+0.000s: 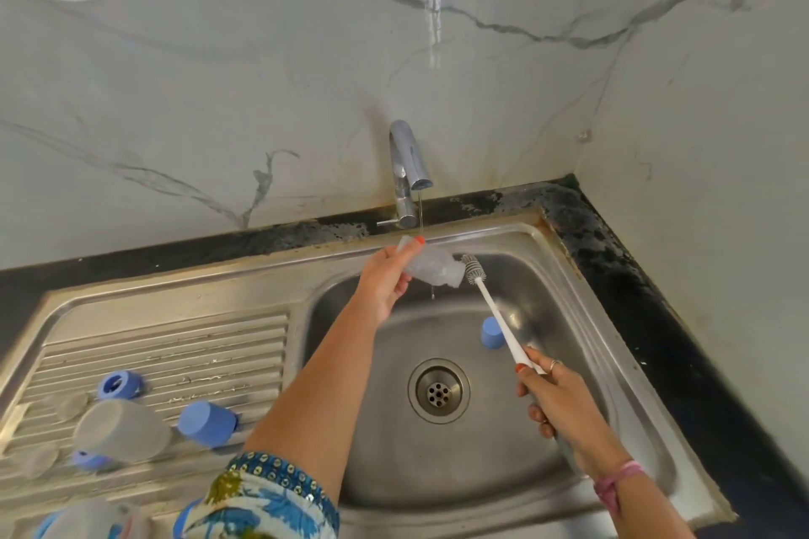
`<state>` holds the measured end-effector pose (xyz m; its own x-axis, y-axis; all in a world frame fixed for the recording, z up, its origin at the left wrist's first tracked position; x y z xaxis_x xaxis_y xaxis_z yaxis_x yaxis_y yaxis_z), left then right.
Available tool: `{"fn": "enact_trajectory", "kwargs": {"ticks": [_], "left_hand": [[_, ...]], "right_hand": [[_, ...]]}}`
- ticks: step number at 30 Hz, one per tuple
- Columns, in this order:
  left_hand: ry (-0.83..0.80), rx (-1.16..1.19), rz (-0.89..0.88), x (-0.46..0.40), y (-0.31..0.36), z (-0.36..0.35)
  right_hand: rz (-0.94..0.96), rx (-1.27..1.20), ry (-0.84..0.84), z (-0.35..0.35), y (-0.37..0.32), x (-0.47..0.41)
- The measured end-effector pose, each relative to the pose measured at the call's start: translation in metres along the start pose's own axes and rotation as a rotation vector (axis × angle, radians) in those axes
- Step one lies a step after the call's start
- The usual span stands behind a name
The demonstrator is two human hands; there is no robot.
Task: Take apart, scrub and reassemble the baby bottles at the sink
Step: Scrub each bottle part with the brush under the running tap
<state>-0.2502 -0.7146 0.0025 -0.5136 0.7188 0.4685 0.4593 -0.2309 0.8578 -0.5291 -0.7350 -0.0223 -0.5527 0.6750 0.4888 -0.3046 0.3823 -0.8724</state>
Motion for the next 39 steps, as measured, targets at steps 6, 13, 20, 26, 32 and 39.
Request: {"fn": "enact_trajectory", "kwargs": {"ticks": [6,13,20,26,32,39], "left_hand": [[0.035,0.485,0.025,0.009,0.006,-0.009],[-0.022,0.309,-0.145,0.008,0.007,-0.012],[0.080,0.550,-0.085,0.006,0.007,-0.003],[0.079,0.545,-0.028,0.003,0.010,0.001],[0.081,0.589,-0.008,0.000,0.016,0.002],[0.054,0.396,0.039,0.003,0.018,0.004]], "right_hand": [[0.015,-0.014,0.001,0.002,0.000,0.007],[0.007,0.001,0.039,0.010,0.005,0.008],[0.088,0.138,0.101,0.021,-0.002,0.015],[0.241,0.407,0.080,0.024,-0.010,0.027],[0.450,0.725,0.160,0.037,-0.029,0.031],[0.513,1.024,0.211,0.027,-0.031,0.033]]}}
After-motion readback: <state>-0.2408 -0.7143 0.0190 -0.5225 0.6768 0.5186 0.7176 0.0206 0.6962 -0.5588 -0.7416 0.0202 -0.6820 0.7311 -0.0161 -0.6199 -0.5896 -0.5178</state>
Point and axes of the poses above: each hand's wrist, its own x-axis away from the middle knuckle, its own z-axis out of the back of the hand, y = z × x, the point moved 4 cm from there along -x, towards the middle knuckle, and after that the axes turned 8 degrees about -y, right-handed, at the moved point
